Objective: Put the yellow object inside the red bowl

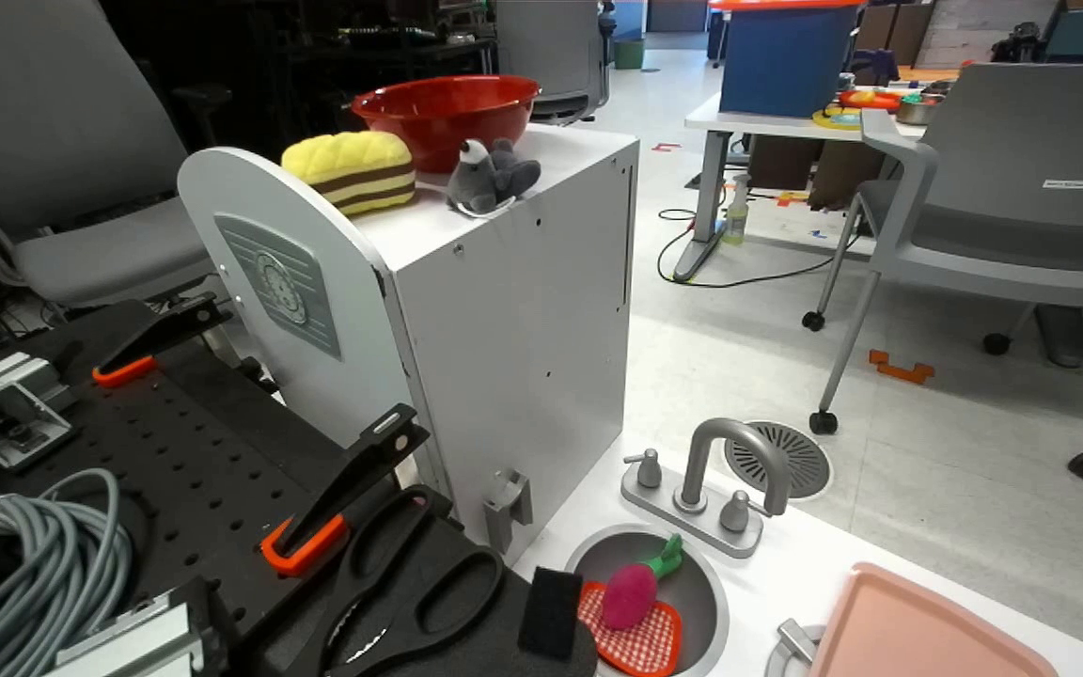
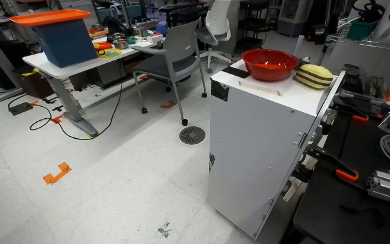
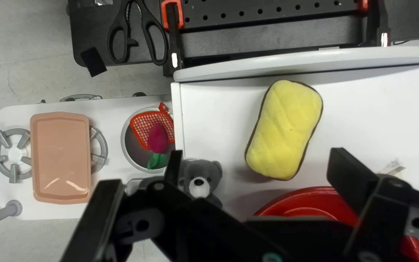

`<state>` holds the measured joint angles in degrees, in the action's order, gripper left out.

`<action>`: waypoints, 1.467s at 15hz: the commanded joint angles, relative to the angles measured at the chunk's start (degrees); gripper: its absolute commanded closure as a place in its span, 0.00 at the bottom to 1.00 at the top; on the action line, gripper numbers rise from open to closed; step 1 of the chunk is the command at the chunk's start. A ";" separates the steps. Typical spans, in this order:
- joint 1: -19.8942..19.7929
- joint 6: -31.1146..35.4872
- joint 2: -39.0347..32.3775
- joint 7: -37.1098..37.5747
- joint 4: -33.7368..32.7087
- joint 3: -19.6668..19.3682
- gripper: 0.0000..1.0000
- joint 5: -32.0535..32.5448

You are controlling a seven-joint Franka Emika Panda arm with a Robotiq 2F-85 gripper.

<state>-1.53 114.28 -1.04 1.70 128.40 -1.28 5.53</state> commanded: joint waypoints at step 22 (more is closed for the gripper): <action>3.65 -1.47 -13.97 7.31 -10.73 0.96 0.00 0.90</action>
<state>1.56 114.01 -13.57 7.12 120.09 -0.46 6.24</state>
